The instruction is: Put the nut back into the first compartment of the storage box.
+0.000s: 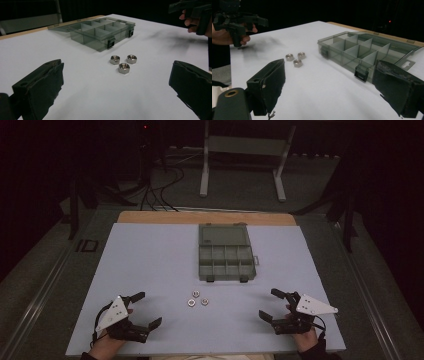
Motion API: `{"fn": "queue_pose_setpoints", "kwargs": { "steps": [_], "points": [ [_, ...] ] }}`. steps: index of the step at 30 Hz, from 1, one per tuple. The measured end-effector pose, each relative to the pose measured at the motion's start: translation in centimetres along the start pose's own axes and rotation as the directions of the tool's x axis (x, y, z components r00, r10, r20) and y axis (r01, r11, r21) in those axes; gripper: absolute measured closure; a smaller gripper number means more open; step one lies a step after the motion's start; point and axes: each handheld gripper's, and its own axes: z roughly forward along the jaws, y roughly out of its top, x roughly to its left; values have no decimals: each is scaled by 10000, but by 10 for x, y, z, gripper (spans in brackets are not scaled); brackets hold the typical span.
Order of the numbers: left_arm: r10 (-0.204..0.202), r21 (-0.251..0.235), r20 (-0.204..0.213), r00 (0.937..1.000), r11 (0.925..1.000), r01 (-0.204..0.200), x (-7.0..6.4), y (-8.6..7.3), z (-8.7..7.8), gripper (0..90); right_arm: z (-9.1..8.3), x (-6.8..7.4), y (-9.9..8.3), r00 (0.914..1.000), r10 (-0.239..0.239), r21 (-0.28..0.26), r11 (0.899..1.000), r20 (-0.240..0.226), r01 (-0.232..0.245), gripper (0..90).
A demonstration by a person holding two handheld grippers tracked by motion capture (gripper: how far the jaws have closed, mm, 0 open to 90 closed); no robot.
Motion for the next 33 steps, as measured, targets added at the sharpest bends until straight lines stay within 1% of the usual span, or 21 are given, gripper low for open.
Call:
{"fn": "queue_pose_setpoints", "kwargs": {
  "steps": [3,4,5,6,9,10,11,12,13,14,15,18,20,22,23,26,29,33],
  "points": [
    [-82,1,-3,10000,10000,82,0,0,0,1,-2,1,1,9998,-126,-137,9998,133,128,115],
    [-56,31,-38,10000,10000,56,0,0,0,1,-3,1,2,9995,-205,-174,9996,238,209,115],
    [-56,31,-38,10000,10000,56,0,0,0,1,-3,1,2,9995,-205,-174,9996,238,209,115],
    [-10,33,-15,10000,10000,10,-1,0,0,1,-5,2,3,9989,-292,-220,9993,361,301,116],
    [10,73,38,10000,10000,-11,-2,1,1,1,-6,2,3,9989,-280,-96,9996,381,284,116],
    [-30,88,65,10000,10000,29,-2,1,1,1,-6,2,3,9987,-290,-32,9996,415,292,116],
    [-151,78,111,9998,9999,150,-1,1,1,1,-6,2,3,9983,-328,-16,9995,489,329,115],
    [-364,32,195,9991,9993,364,-1,1,1,1,-6,2,3,9982,-336,-24,9994,502,337,113],
    [-364,32,195,9991,9993,364,-1,1,1,1,-6,2,3,9982,-336,-24,9994,502,337,113],
    [-435,-6,154,9989,9991,436,-1,2,1,1,-6,2,3,9970,-429,-38,9991,646,432,109],
    [-335,-24,49,9994,9994,335,-1,3,0,1,-5,2,3,9968,-439,-41,9990,671,443,109],
    [-245,-172,-26,9997,9996,245,-2,5,-1,2,-6,1,2,9971,-400,-163,9990,651,412,110],
    [-396,-59,-25,9992,9992,396,-2,5,-1,5,-6,1,2,9968,-426,-144,9989,675,437,110],
    [-443,26,-19,9990,9990,443,-2,5,-1,5,-5,1,2,9966,-457,-147,9988,691,468,110],
    [-556,107,-27,9984,9984,557,-2,6,-1,5,-5,1,2,9965,-488,-145,9987,684,499,110],
    [-702,213,53,9975,9973,700,-1,6,0,5,-5,1,2,9959,-541,-141,9984,723,553,110],
    [-647,179,13,9979,9977,647,-1,6,0,5,-5,2,2,9961,-538,-149,9984,704,550,110],
    [-708,65,-46,9975,9975,709,-1,7,0,5,-5,2,3,9959,-585,-176,9981,697,599,111]
  ]
}}
